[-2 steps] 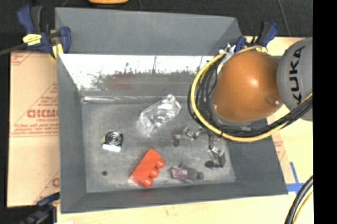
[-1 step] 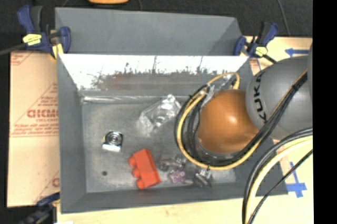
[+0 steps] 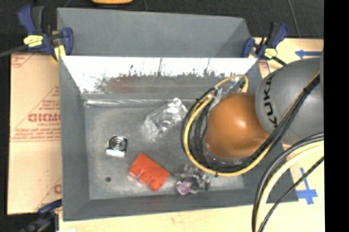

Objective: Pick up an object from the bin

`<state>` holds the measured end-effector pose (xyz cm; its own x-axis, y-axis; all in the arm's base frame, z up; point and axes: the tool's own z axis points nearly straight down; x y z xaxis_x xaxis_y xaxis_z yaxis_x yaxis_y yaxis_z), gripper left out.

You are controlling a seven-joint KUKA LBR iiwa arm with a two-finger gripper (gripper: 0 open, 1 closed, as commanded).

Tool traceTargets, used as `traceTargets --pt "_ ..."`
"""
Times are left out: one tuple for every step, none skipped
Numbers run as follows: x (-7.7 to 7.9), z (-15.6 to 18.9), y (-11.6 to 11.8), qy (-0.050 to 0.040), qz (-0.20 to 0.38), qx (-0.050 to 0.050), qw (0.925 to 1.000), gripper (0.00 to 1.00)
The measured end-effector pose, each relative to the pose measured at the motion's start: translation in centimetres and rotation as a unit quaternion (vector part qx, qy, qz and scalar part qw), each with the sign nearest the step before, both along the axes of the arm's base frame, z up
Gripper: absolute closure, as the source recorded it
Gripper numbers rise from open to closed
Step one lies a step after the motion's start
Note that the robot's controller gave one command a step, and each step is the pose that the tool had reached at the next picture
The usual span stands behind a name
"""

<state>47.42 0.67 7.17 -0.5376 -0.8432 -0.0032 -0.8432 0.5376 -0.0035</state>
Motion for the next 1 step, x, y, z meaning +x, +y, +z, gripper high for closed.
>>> traceTargets --pt "1.56 17.68 0.73 -0.0035 -0.008 0.000 1.0000 1.00"
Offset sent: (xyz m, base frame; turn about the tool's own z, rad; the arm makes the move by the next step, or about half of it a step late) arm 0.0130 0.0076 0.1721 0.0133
